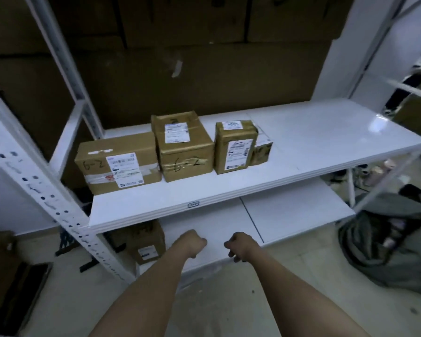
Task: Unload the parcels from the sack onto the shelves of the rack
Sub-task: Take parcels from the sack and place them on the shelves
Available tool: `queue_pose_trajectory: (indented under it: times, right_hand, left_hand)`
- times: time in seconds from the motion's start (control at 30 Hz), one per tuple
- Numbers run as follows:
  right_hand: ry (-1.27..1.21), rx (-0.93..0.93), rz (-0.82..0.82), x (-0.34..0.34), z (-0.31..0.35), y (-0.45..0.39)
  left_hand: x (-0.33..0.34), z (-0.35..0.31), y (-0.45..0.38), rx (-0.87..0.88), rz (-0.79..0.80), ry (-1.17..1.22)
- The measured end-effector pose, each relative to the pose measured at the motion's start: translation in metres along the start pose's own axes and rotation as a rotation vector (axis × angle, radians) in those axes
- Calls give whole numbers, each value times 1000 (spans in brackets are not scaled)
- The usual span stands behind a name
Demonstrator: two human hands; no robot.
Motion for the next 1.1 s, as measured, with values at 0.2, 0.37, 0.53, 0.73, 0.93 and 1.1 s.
queue_pose_trajectory:
  times: [0.2, 0.37, 0.53, 0.73, 0.93, 1.1]
  right_hand:
    - [-53, 27, -101, -101, -102, 28]
    - [-73, 77, -176, -201, -208, 51]
    - [-138, 143, -231, -283, -304, 74]
    - [-229, 149, -255, -354, -379, 82]
    - [-292, 167, -262, -420, -434, 74]
    - [-218, 214, -291, -505, -479, 64]
  left_hand:
    - [68, -124, -29, 37, 1, -127]
    - [148, -238, -61, 77, 47, -153]
    - [218, -343, -86, 124, 108, -190]
    - [268, -439, -123, 149, 145, -280]
    - [304, -519, -176, 150, 197, -333]
    - [331, -603, -232, 167, 249, -373]
Point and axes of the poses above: each hand's wrist, its own y-axis away from the middle knuckle, its own x-axis out of the palm, z = x × y, the point moved 10 cm from there along -y, towards the middle knuckle, and after that the axes turned 15 degrees about z, right-handed, at the moved point
